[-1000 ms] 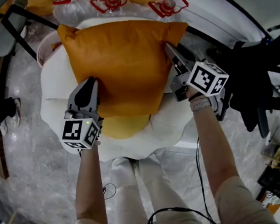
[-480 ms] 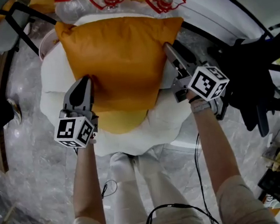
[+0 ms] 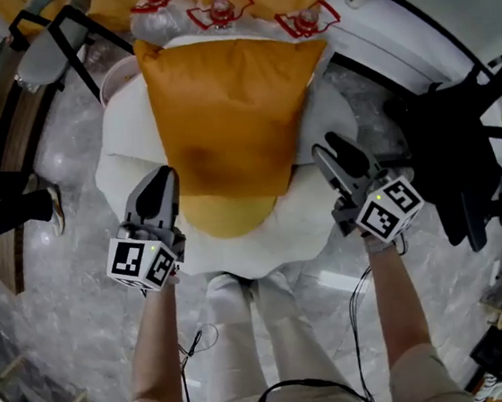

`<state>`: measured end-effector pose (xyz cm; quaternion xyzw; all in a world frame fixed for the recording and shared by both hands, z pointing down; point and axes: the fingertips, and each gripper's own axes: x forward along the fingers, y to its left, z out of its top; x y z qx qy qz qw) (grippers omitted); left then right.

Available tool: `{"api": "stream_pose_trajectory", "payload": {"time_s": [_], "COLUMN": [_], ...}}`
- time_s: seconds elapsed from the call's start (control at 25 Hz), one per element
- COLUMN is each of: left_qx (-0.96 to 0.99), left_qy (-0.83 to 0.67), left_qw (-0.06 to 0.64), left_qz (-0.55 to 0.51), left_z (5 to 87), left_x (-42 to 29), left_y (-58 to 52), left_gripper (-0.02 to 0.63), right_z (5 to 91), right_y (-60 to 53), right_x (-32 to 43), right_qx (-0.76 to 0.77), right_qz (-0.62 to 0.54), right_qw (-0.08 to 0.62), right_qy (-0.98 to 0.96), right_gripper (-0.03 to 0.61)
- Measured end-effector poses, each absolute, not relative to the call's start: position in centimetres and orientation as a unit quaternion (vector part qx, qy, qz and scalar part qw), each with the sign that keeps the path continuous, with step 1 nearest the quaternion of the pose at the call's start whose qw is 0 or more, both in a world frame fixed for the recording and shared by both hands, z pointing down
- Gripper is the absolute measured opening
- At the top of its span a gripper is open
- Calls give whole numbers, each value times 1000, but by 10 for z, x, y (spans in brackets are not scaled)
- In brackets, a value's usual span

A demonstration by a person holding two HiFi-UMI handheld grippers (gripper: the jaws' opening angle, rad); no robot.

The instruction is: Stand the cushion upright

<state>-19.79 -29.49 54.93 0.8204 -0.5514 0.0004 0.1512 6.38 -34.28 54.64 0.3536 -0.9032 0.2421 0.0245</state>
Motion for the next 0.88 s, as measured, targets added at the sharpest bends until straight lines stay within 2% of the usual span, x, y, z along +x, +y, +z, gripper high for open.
{"api": "stream_pose_trajectory", "payload": {"time_s": [0.08, 0.2, 0.36, 0.88], "left_qx": [827, 829, 836, 852], "left_qy": [-543, -540, -529, -490], "left_qw": [146, 143, 142, 170], "left_qz": [7, 7, -18, -68], "left_z": [539, 527, 506, 470], "left_x": [-199, -205, -201, -194], "left_y": [-278, -256, -227, -74], "left_gripper": [55, 55, 55, 55], "right_z": [543, 537, 524, 484], "right_y": [-315, -277, -229, -49], "right_x": [58, 47, 32, -21], "right_qx": [341, 326, 310, 279], "right_qz": [240, 233, 200, 168], "right_qw": [32, 38, 64, 98], "right_qy": [-908, -915, -927, -940], "right_gripper": [168, 88, 39, 20]}}
